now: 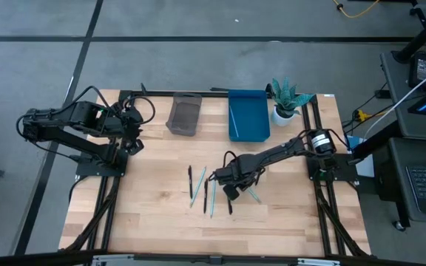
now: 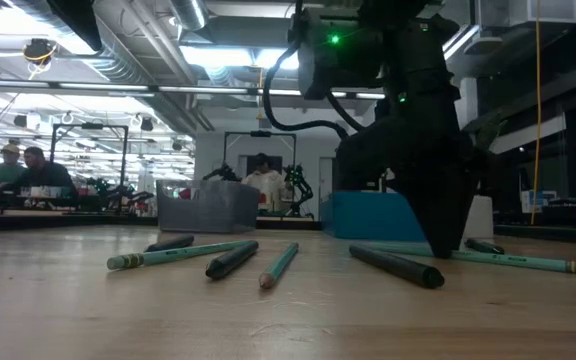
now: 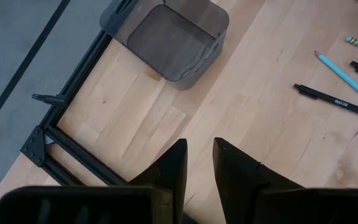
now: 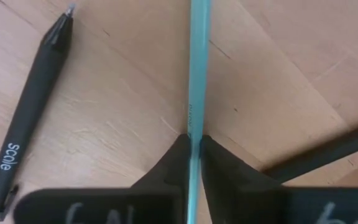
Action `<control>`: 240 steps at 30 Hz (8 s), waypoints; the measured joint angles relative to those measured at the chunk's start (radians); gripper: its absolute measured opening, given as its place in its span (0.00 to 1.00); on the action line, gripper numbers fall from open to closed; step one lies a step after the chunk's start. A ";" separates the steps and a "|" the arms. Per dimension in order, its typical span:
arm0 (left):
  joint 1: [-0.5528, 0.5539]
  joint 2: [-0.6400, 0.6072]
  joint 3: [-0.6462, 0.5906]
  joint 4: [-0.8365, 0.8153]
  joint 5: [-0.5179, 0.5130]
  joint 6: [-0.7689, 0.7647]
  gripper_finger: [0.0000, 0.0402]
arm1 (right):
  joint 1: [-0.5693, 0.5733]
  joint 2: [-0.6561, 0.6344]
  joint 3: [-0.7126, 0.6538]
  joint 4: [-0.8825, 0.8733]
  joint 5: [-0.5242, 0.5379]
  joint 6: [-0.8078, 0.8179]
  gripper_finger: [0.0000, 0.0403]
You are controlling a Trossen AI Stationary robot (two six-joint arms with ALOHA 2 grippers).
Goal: Sort pens & pencils
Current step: Put the right light blue pencil into the blue bin
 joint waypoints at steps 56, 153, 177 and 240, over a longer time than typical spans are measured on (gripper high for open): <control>0.000 0.000 0.000 0.001 0.000 0.013 0.18 | -0.408 -0.030 0.521 -0.603 0.470 -0.474 0.08; 0.000 0.000 0.000 0.051 -0.029 0.058 0.18 | -0.362 0.094 0.818 -0.507 0.239 -0.544 0.44; 0.000 0.015 -0.001 0.041 -0.029 0.116 0.18 | 0.010 0.105 0.611 -0.119 0.145 0.283 0.44; 0.000 0.014 0.000 0.023 -0.029 0.234 0.18 | 0.006 0.307 0.611 -0.141 0.100 0.570 0.36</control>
